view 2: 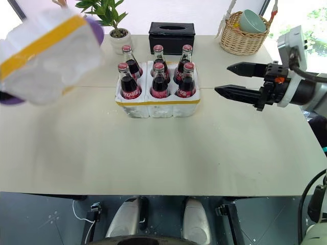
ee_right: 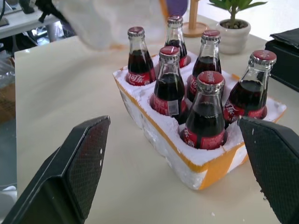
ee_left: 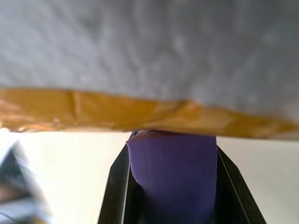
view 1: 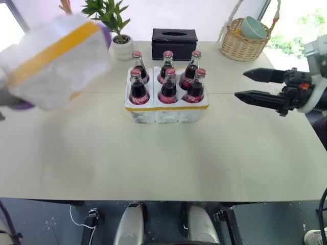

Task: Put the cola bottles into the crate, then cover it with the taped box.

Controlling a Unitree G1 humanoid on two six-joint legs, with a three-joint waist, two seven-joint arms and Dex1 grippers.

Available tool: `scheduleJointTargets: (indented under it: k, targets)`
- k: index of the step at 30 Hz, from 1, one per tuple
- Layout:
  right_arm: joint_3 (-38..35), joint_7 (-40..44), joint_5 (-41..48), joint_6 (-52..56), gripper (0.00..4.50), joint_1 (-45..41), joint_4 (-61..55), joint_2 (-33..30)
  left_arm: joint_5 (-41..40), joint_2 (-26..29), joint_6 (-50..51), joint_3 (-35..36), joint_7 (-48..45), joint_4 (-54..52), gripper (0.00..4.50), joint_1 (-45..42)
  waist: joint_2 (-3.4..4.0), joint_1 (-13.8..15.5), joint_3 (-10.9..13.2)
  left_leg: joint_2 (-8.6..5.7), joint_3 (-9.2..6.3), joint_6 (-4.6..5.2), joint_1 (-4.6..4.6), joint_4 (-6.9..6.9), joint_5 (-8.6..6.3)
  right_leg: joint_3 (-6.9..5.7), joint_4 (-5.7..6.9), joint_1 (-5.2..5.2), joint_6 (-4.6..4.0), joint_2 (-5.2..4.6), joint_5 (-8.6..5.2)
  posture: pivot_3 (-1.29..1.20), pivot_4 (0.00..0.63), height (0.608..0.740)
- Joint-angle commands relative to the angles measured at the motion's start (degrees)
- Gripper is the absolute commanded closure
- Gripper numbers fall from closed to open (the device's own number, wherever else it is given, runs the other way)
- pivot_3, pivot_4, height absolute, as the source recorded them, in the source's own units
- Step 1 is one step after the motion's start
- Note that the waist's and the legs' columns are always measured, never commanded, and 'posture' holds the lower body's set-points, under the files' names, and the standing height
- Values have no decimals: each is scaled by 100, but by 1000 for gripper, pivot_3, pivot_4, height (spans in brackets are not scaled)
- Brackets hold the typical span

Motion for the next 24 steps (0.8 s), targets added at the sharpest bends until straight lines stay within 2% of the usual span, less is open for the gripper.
scheduleJointTargets:
  k: [1, 8, 10, 15, 17, 20, 24]
  targets:
    - [-321, -138, 65, -99, 0, 93, -169, -30, -460, -237, -130, 415, 600, -1158, 4090, -51, 0, -2, 0, 0, 0, 0, 0, 0, 0, 0, 1, 0, 0, 0, 0, 0, 150, 736]
    - [-429, -435, 222, -58, 0, 252, -287, 155, 60, -968, -542, 132, 1980, -3284, 4090, 377, 0, -25, 0, 0, 0, 0, 3, 2, 0, 1, 6, 0, 0, 1, 0, 0, 150, 736]
    - [-508, -564, 273, -18, 0, 315, -293, 209, 378, -1249, -530, -100, 2274, -3951, 4090, 499, 0, -13, 0, 0, 0, -1, 2, 2, 1, 1, 6, 1, 0, 1, 0, 0, 150, 736]
    - [-686, -753, 379, 14, 0, 591, -450, 268, 1047, -1536, -194, -414, 2714, -5051, 4090, 859, 1, -6, -1, -2, -1, -1, 2, 4, 1, 2, 4, 3, 0, 1, 0, 0, 150, 736]
    - [-741, -831, 438, 21, 0, 670, -502, 279, 1432, -1502, -63, -535, 2853, -5305, 4090, 993, 1, -7, -1, -2, -1, 0, 4, 3, 0, 3, 4, 3, 0, 1, 0, 0, 150, 736]
    - [-842, -953, 569, 53, 0, 733, -559, 297, 2462, -1386, 5, -838, 3298, -5559, 4090, 1200, 2, -6, -2, -2, -1, 0, 8, 3, 1, 4, 4, 6, 1, 2, 0, 0, 150, 736]
    - [-898, -1103, 710, 93, 0, 718, -561, 338, 3079, -1567, -36, -1084, 3832, -5565, 4090, 1200, 3, 15, -5, -3, -3, 0, 13, 5, 1, 3, 2, 16, 0, 2, 0, 0, 150, 736]
